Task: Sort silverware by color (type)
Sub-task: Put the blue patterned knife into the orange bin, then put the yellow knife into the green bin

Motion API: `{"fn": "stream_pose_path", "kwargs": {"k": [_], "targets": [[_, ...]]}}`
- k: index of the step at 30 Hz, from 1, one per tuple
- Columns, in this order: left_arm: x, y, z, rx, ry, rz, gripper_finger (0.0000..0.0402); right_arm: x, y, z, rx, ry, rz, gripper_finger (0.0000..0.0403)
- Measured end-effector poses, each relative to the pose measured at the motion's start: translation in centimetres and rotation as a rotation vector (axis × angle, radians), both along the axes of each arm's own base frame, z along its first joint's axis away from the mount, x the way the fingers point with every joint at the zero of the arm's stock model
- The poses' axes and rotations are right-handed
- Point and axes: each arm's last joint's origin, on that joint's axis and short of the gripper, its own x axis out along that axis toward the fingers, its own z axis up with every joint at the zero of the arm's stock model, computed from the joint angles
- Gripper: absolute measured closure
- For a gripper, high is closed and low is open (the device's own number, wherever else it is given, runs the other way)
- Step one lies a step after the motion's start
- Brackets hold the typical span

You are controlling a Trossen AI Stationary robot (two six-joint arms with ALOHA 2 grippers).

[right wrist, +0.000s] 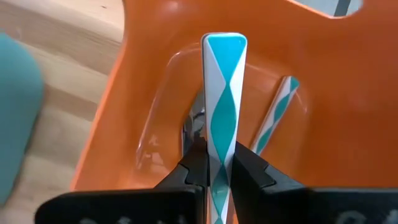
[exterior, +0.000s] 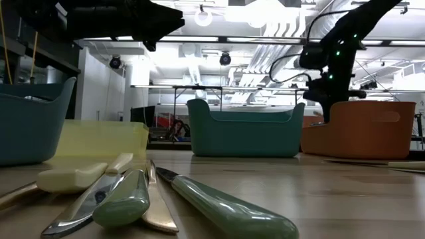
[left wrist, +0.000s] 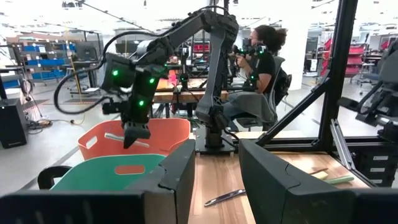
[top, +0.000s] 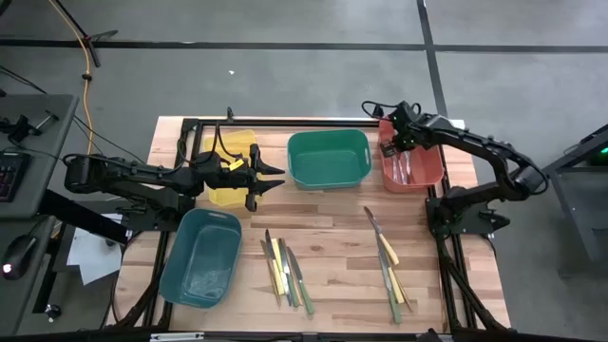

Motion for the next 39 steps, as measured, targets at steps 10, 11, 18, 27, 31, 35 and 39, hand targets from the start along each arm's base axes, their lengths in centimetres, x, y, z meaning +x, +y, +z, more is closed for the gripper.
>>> {"fn": "stream_pose_path", "kwargs": {"k": [10, 11, 18, 27, 31, 35, 39], "targets": [[0.0, 0.0, 0.0, 0.0, 0.001, 0.0, 0.0287, 1.3, -1.9, -4.0, 0.089, 0.068, -0.021, 0.0377], [0.0, 0.0, 0.0, 0.0, 0.001, 0.0, 0.0287, 1.3, -2.0, -4.3, 0.097, 0.076, -0.024, 0.0377], [0.0, 0.0, 0.0, 0.0, 0.001, 0.0, 0.0287, 1.2, -2.4, -5.4, 0.135, 0.097, -0.031, 0.0364], [0.0, 0.0, 0.0, 0.0, 0.002, 0.001, 0.0287, 1.4, -2.6, -5.5, 0.132, 0.067, -0.02, 0.0358], [0.0, 0.0, 0.0, 0.0, 0.002, 0.001, 0.0287, 1.4, -2.6, -5.5, 0.139, 0.064, -0.01, 0.0354], [0.0, 0.0, 0.0, 0.0, 0.002, 0.0, 0.0287, 1.4, -2.6, -5.5, 0.14, 0.065, -0.009, 0.0336], [0.0, 0.0, 0.0, 0.0, 0.002, 0.001, 0.0287, 1.6, -2.8, -4.8, 0.136, 0.071, 0.02, 0.0301]]}}
